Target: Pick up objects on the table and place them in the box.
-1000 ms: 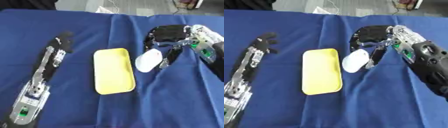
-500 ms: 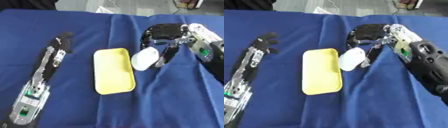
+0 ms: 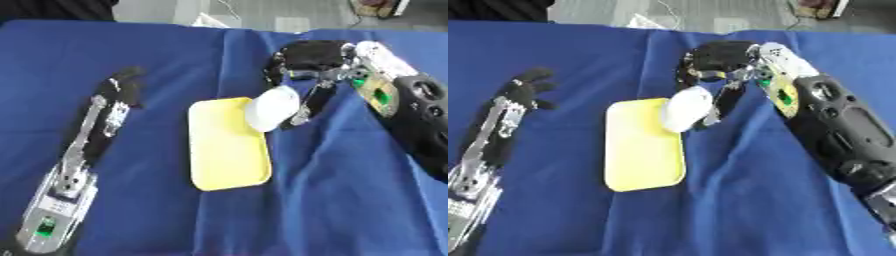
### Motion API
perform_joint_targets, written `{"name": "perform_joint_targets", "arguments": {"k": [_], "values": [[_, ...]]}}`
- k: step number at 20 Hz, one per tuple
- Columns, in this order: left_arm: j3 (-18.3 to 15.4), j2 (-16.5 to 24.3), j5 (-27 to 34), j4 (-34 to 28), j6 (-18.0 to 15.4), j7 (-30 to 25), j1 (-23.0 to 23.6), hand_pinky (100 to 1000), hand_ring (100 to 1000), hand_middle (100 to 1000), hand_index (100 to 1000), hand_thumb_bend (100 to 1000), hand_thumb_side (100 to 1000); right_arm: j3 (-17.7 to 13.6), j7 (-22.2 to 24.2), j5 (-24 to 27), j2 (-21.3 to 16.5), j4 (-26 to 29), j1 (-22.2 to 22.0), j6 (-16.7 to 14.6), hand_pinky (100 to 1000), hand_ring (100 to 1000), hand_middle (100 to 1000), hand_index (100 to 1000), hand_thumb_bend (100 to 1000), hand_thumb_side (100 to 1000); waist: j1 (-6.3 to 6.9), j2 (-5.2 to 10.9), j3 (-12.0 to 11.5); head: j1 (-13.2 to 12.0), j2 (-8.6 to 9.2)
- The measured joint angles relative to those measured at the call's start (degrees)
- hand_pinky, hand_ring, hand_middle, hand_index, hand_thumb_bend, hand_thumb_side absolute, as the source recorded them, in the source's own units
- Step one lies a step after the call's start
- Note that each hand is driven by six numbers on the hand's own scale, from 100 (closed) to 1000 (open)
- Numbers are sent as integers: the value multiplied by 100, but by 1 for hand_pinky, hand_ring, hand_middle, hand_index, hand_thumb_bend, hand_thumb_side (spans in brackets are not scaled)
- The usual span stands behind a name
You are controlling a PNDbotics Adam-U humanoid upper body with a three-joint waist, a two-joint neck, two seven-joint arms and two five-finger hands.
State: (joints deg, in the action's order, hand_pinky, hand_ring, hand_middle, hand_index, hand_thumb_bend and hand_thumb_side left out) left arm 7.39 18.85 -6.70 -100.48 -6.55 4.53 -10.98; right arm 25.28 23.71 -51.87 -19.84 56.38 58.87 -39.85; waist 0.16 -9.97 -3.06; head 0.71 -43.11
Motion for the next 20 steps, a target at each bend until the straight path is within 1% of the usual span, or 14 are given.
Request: {"name": "perform_joint_targets", "arguments": {"k": [4, 9, 14, 15, 16, 20], "values": [[1, -44, 10, -1, -2, -3, -38, 646, 792, 852, 909, 468, 933, -157, -140, -339, 199, -340, 51, -92, 681, 524, 458, 550, 632, 377, 17, -11, -24, 27, 1], [1, -45, 11, -2, -7, -9, -42, 646, 792, 853, 909, 468, 932, -276, -308, -669, 398, -643, 51, -210, 679, 523, 457, 550, 631, 376, 20, -30, -25, 29, 4], [1, -47, 17, -3, -9, -11, -49, 647, 792, 853, 909, 469, 928, -306, -443, -934, 649, -840, 97, -360, 678, 523, 456, 549, 632, 377, 49, -30, -51, 71, 5], [-1, -47, 19, -4, -9, -11, -49, 647, 792, 852, 909, 453, 946, -299, -468, -961, 696, -842, 98, -396, 678, 522, 456, 548, 622, 433, 49, -30, -59, 72, 5], [-2, -47, 19, -6, -9, -9, -49, 647, 793, 853, 909, 470, 927, -279, -493, -982, 736, -841, 98, -427, 677, 522, 456, 548, 632, 377, 48, -29, -59, 72, 5], [-38, -47, 19, -20, -8, 18, -49, 646, 792, 852, 909, 471, 926, -190, -547, -950, 838, -765, 98, -493, 677, 522, 456, 547, 633, 376, 47, -28, -63, 73, 5]]}}
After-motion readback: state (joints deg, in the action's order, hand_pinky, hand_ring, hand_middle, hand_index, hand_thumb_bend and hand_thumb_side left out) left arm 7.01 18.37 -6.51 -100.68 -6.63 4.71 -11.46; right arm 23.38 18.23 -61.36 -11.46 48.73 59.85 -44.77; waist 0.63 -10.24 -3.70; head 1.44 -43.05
